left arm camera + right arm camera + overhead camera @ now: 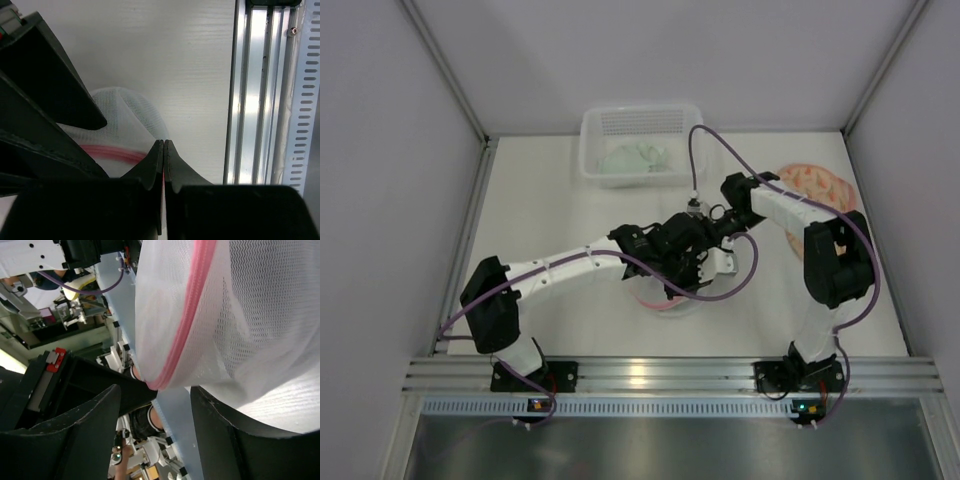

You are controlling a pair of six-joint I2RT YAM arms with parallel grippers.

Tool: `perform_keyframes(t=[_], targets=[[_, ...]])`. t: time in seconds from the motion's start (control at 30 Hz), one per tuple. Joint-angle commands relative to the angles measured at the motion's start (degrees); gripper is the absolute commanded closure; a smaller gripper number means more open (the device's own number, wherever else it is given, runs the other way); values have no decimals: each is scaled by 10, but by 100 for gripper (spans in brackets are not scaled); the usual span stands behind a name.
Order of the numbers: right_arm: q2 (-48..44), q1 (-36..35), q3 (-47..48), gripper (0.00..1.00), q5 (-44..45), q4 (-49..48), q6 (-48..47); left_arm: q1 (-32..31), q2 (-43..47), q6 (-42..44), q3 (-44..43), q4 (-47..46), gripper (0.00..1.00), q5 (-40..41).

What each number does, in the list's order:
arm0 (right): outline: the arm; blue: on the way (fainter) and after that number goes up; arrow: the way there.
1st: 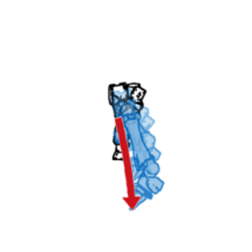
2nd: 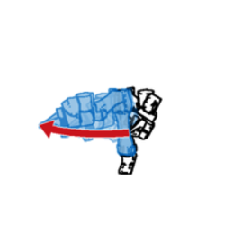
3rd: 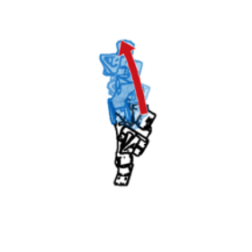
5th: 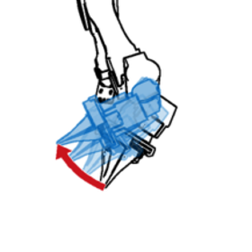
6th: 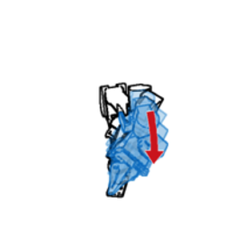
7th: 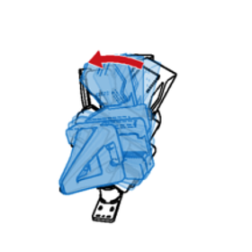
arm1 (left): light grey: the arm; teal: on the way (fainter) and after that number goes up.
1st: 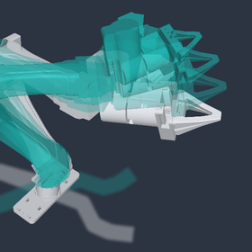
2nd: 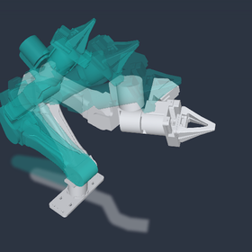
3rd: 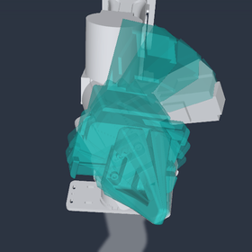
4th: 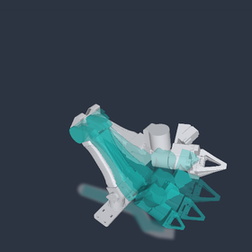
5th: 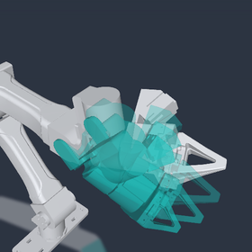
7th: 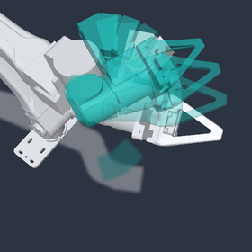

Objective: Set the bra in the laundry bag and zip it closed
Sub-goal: Zip the zipper on the laundry bag.

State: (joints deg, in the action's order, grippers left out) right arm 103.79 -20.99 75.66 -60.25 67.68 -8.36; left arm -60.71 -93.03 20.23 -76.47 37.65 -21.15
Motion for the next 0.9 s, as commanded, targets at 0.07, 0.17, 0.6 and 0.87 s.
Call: perform_keyframes(t=[0.07,0.17,0.6,0.87], targets=[[28,-14,34,49,-45,-3,0,3,3,-6,-27,-26,100,-4],[36,-19,41,63,-45,-1,-2,3,2,-6,-24,-26,100,-6],[83,17,115,100,-48,37,-45,2,43,5,43,-25,100,-64],[113,27,179,100,-44,-24,17,-6,73,15,100,-19,100,-108]])
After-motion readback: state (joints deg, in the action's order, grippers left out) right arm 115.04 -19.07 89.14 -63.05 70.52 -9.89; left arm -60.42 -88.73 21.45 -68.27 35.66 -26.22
